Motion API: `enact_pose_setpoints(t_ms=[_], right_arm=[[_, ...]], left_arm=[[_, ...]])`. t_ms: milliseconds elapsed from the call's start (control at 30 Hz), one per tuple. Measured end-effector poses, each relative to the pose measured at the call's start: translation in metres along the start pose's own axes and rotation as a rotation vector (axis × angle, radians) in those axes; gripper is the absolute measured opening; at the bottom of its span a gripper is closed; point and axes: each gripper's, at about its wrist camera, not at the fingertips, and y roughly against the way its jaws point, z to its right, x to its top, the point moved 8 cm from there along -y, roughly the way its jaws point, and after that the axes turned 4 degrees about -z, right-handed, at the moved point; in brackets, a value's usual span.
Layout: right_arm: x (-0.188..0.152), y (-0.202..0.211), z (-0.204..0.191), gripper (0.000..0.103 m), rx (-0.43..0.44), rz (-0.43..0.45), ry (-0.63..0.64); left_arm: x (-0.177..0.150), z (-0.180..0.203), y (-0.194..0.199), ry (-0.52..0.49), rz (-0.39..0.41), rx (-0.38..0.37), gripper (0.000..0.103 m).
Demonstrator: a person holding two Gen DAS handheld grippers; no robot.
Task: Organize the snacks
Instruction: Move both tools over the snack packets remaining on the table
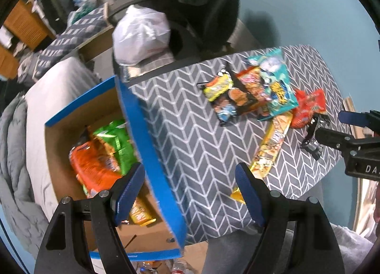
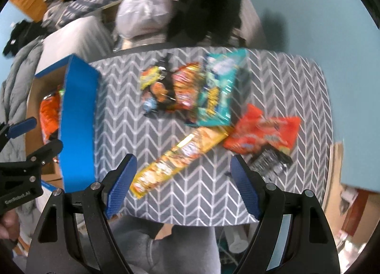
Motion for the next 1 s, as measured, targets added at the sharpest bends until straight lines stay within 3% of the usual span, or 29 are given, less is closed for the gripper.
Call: enact_pose_setpoints(t_ms=[533,800,1000], right_arm=[[-0.04,-0.037,0.114,0.08,0.012,-0.042,-0.296],[-0.05,-0.074,0.147,0.08,0.037,-0.062,-0.415],[-0.053,-0.101,0.158,0.08,0.112,-0.083,-0.548]], left_arm=[[0.019,0.067,-0.043,-0.181,-0.05,-0.025,0.08],[0.026,0.095,-0.07,-0.238,-0.079,-0.038,0.08],[0.028,0.115,-0.085,-0.262,-0.098,-0.046,0.08]])
